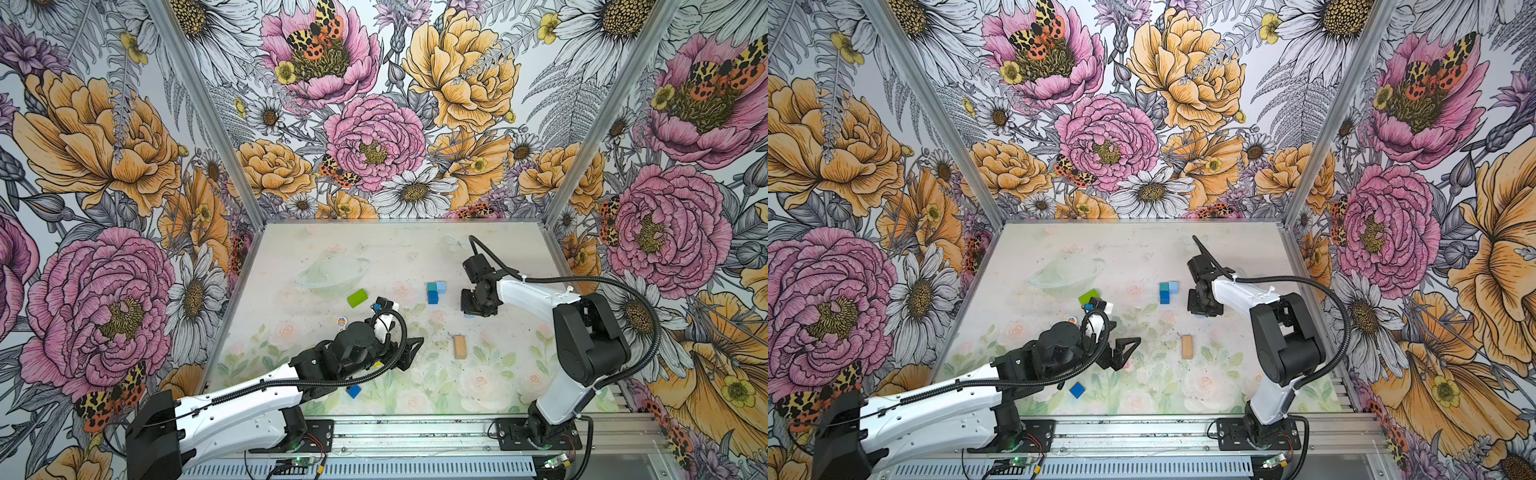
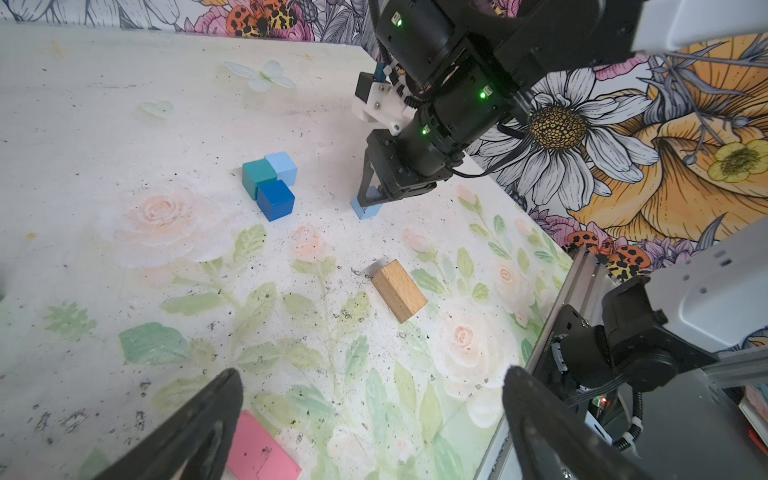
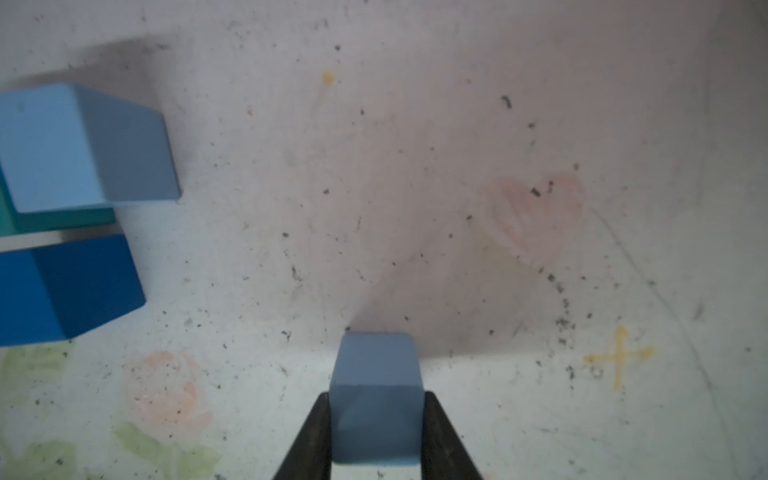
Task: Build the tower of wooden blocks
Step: 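Carry the light blue cube beside the dark blue cube and release it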
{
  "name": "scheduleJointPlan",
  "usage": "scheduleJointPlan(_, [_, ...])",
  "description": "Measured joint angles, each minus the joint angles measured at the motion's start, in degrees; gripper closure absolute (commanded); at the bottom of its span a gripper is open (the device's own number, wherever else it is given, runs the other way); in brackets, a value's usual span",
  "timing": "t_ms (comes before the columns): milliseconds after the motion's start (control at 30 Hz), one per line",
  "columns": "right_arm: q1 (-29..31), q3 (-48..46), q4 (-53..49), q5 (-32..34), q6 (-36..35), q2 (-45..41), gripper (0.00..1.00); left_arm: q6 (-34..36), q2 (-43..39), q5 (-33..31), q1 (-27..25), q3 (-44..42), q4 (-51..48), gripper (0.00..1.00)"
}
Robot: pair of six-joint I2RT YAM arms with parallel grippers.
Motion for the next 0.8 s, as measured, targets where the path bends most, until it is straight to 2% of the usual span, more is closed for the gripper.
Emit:
scheduleJointPlan(500, [1.9, 8.7, 1.5, -2.5, -1.5, 7.3, 0.69, 0.0, 0.8, 3.1, 3.5, 0.0, 0.3, 0.01])
scheduleJointPlan(800, [2.8, 10.2, 1.8, -3.2, -2.4, 8.5, 0.68, 0.0, 1.0, 3.8, 4.4, 0.0, 0.7, 0.01])
